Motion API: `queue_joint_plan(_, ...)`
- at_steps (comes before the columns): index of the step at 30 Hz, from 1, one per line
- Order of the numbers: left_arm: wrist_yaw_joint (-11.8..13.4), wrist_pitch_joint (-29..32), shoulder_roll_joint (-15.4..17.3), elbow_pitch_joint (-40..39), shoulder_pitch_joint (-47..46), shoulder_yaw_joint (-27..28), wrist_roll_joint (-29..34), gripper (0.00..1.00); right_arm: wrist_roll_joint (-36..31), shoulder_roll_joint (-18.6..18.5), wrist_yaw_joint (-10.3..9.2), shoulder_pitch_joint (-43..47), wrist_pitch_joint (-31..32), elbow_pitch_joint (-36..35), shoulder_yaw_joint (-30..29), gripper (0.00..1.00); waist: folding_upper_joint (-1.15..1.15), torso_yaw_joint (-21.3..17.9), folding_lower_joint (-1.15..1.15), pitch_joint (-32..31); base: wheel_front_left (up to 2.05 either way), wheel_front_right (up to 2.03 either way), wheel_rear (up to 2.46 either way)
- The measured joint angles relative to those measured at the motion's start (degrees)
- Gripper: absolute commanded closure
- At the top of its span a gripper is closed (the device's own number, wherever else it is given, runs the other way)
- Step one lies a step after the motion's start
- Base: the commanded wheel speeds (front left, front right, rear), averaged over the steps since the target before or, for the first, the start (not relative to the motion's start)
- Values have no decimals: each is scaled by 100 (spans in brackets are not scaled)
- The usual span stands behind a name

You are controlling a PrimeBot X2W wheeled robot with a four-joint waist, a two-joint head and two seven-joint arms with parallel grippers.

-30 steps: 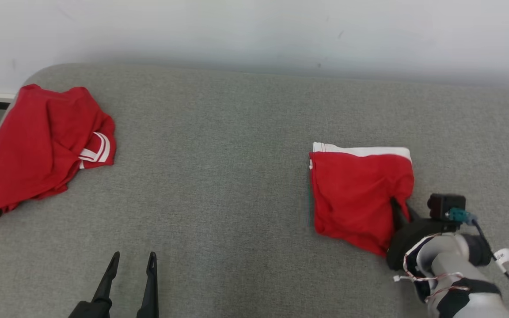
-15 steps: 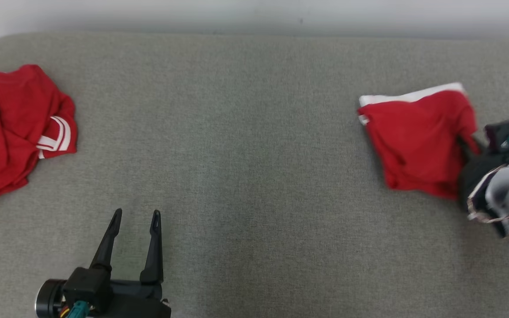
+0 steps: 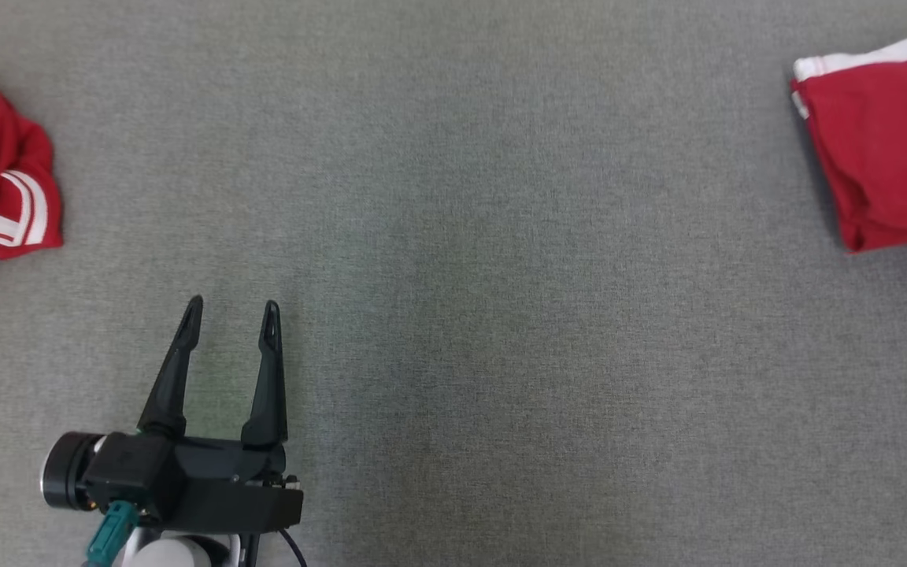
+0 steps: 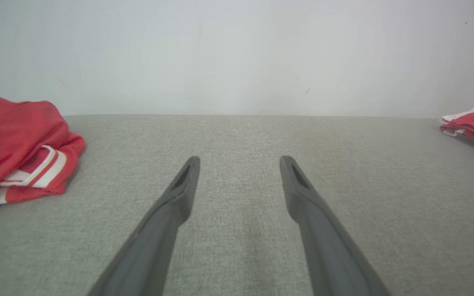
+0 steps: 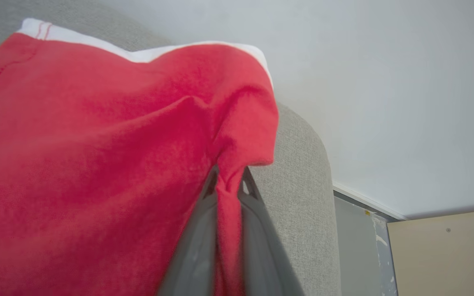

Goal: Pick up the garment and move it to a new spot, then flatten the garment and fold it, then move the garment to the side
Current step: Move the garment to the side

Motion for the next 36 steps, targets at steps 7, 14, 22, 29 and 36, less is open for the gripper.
queue_joint_plan(7,-37,0,1,-261,-116,-2,55,0,85,-399,0,-317,53,-80,137,100,0,-72,0,278,0,0,0)
queue_joint_plan(14,-42,0,2,-610,-236,-4,78,0,27,-864,0,-664,88,-159,264,100,0,-100,-1,542,0,0,0)
queue_joint_plan(22,-44,0,1,-721,-292,27,103,0,-48,-1132,0,-860,191,-276,196,100,0,-151,-1,721,0,0,0)
queue_joint_plan(29,-49,0,2,-720,-312,58,109,0,-40,-1170,0,-864,287,-347,88,68,-1,-172,-1,750,0,0,0)
queue_joint_plan(36,-52,0,2,-650,-325,85,108,0,-122,-1144,0,-846,334,-242,-23,0,-1,-156,-1,681,0,0,0)
